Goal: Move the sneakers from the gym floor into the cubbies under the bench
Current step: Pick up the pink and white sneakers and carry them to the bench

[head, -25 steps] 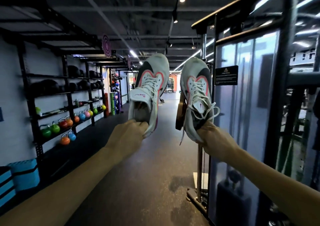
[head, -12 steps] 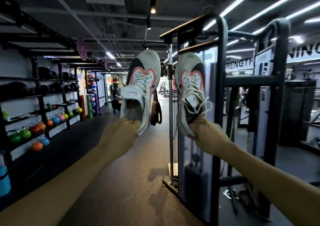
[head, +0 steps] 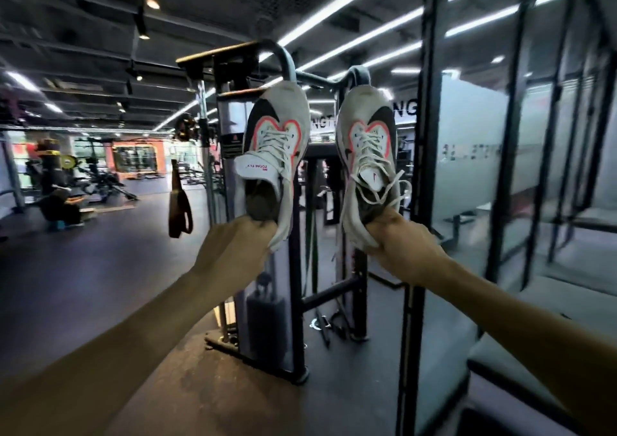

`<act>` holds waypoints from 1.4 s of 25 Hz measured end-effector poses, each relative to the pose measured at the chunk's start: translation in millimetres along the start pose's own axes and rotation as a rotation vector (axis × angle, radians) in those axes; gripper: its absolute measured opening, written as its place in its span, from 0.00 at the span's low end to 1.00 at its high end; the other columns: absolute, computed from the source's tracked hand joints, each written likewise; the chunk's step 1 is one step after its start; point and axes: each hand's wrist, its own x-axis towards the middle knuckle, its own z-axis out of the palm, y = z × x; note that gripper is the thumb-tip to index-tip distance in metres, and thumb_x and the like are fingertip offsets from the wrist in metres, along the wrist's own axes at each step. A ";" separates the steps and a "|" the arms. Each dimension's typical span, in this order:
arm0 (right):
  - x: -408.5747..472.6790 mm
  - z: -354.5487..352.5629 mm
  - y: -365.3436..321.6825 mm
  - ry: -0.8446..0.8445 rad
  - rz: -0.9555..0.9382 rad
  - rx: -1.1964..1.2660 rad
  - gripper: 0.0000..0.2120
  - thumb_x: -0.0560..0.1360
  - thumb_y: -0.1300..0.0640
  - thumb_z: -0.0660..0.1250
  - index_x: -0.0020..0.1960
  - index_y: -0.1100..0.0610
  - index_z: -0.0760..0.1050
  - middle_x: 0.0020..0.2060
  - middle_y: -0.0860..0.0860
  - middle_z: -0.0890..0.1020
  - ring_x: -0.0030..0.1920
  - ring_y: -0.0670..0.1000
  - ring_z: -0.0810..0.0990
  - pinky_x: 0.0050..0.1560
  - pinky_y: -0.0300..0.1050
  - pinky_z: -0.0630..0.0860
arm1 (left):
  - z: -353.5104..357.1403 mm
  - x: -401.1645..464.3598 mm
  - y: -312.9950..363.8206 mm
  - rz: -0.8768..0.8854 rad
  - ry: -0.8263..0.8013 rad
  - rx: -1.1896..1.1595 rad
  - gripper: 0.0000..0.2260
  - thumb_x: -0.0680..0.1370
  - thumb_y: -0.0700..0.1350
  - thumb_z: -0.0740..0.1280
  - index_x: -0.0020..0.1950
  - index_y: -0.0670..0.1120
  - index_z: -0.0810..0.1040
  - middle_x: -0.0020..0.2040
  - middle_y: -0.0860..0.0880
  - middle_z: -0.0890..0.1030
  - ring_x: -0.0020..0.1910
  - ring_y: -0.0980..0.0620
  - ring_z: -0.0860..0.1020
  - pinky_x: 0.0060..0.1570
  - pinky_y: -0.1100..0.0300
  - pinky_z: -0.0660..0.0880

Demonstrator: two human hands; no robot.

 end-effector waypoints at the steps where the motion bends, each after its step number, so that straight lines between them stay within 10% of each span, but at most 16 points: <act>1: -23.9 -14.7 5.7 -0.016 0.045 -0.016 0.03 0.73 0.56 0.65 0.47 0.53 0.75 0.49 0.52 0.73 0.43 0.56 0.76 0.34 0.46 0.70 | -6.2 -1.0 17.2 0.033 0.014 -0.024 0.10 0.67 0.41 0.73 0.40 0.45 0.72 0.34 0.44 0.77 0.32 0.39 0.78 0.26 0.54 0.70; 14: -301.3 -183.0 130.5 -0.035 0.498 -0.217 0.05 0.72 0.58 0.66 0.38 0.55 0.73 0.45 0.52 0.73 0.38 0.55 0.75 0.36 0.51 0.75 | -83.9 28.8 279.3 0.365 0.203 -0.305 0.17 0.55 0.39 0.80 0.34 0.46 0.73 0.26 0.49 0.74 0.25 0.46 0.74 0.18 0.59 0.68; 20: -483.5 -291.5 198.1 -0.035 0.657 -0.388 0.08 0.71 0.61 0.66 0.35 0.53 0.69 0.44 0.50 0.71 0.35 0.54 0.70 0.27 0.40 0.59 | -152.5 38.3 472.3 0.460 0.285 -0.384 0.18 0.55 0.39 0.80 0.31 0.45 0.70 0.22 0.46 0.71 0.19 0.44 0.72 0.19 0.63 0.59; 35: -779.3 -422.5 444.9 -0.042 0.944 -0.476 0.11 0.69 0.59 0.69 0.33 0.51 0.67 0.40 0.51 0.75 0.38 0.58 0.75 0.34 0.47 0.72 | -249.1 124.6 913.3 0.651 0.334 -0.768 0.11 0.65 0.41 0.75 0.35 0.45 0.72 0.28 0.42 0.75 0.26 0.40 0.76 0.24 0.55 0.70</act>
